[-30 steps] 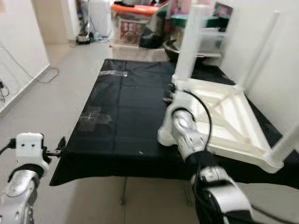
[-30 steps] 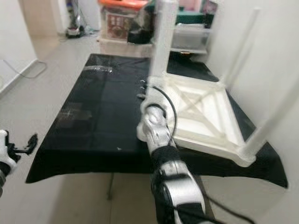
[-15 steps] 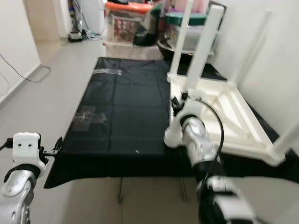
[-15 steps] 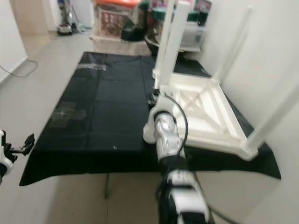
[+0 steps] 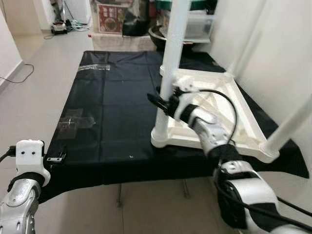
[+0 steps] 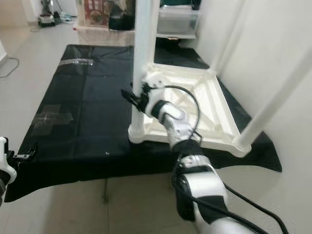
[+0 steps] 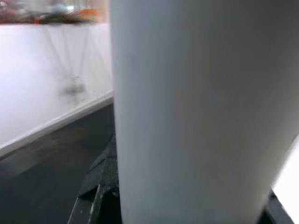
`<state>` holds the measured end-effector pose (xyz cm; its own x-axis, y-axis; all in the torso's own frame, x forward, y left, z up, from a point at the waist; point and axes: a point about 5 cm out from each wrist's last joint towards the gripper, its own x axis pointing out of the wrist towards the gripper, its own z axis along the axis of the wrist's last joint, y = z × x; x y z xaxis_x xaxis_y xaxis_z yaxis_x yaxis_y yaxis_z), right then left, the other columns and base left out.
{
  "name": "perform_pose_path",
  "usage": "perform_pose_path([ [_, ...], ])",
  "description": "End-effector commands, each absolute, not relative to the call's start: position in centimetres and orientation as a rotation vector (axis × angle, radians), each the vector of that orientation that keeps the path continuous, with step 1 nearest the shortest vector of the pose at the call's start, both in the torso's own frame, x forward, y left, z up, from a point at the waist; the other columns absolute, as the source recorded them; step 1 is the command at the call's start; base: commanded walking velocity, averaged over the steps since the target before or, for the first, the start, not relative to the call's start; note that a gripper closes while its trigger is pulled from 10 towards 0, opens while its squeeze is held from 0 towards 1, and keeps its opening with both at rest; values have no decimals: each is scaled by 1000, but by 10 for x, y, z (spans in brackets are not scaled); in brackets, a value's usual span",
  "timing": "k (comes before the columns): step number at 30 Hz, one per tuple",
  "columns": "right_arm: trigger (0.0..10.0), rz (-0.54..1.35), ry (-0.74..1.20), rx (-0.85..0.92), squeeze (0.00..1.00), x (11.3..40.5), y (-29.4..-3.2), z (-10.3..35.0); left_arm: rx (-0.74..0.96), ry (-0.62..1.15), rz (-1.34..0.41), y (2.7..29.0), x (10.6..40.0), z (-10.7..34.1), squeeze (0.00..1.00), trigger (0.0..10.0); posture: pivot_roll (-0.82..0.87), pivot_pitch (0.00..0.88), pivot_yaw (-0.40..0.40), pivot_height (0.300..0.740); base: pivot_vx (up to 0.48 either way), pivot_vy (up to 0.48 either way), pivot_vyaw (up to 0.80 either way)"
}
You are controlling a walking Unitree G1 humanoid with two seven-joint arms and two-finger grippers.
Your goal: Building children table
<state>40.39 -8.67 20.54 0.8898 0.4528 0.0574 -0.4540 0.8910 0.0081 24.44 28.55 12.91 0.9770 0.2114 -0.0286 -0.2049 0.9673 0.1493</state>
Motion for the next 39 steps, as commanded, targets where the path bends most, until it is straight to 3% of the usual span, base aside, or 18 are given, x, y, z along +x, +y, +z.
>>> perform_pose_path([
  [1,0,109,91,-11,0,408,-124,179,151,56,210,285,241,125,0,10000,127,0,-114,740,0,0,0],
  [3,0,-313,188,46,0,398,-161,153,151,59,209,286,239,124,0,10000,123,0,-107,740,0,0,0],
  [9,0,-476,232,56,0,373,-168,126,158,66,208,287,239,123,0,10000,109,0,-94,740,0,0,0],
  [10,10000,-391,202,51,0,368,-156,126,161,68,207,288,239,123,0,10000,99,0,-83,740,0,0,0],
  [13,10000,-198,78,15,0,363,-132,137,162,69,204,289,240,124,0,10000,89,0,-78,740,0,0,0],
  [14,10000,-107,31,53,1000,365,-125,143,162,67,202,289,240,124,0,10000,92,0,-79,740,0,0,0],
  [16,10000,-22,-5,92,1000,369,-116,151,162,65,201,289,241,125,0,10000,94,0,-79,740,0,0,0],
  [17,10000,118,-79,124,0,379,-109,170,158,57,205,289,242,127,0,10000,99,0,-77,740,0,0,0],
  [21,10000,446,-214,166,0,395,-100,217,153,43,214,289,244,131,0,10000,107,0,-76,740,0,0,0],
  [25,10000,532,-241,159,0,394,-97,226,152,41,214,289,244,131,0,10000,107,0,-76,740,0,0,0],
  [29,9373,800,-222,68,0,386,-85,223,155,37,212,289,245,133,0,10000,130,0,-96,740,0,0,0],
  [30,1725,848,-150,5,0,383,-78,209,155,34,214,288,246,134,0,10000,133,0,-104,740,0,0,0],
  [32,1725,873,-100,-36,0,381,-74,199,154,31,216,288,246,135,0,10000,133,0,-104,740,0,0,0],
  [33,0,776,-5,-97,0,385,-73,185,153,29,219,288,245,135,0,10000,135,0,-112,740,0,0,0],
  [34,0,501,89,-64,0,395,-84,176,151,26,223,288,244,136,0,10000,138,0,-116,740,0,0,0],
  [36,0,501,89,-64,0,395,-84,176,151,26,223,288,244,136,0,10000,138,0,-116,740,0,0,0],
  [38,0,-90,219,51,0,400,-121,159,148,23,229,289,242,137,0,10000,120,0,-109,740,0,0,0],
  [39,0,-90,219,51,0,400,-121,159,148,23,229,289,242,137,0,10000,120,0,-109,740,0,0,0],
])
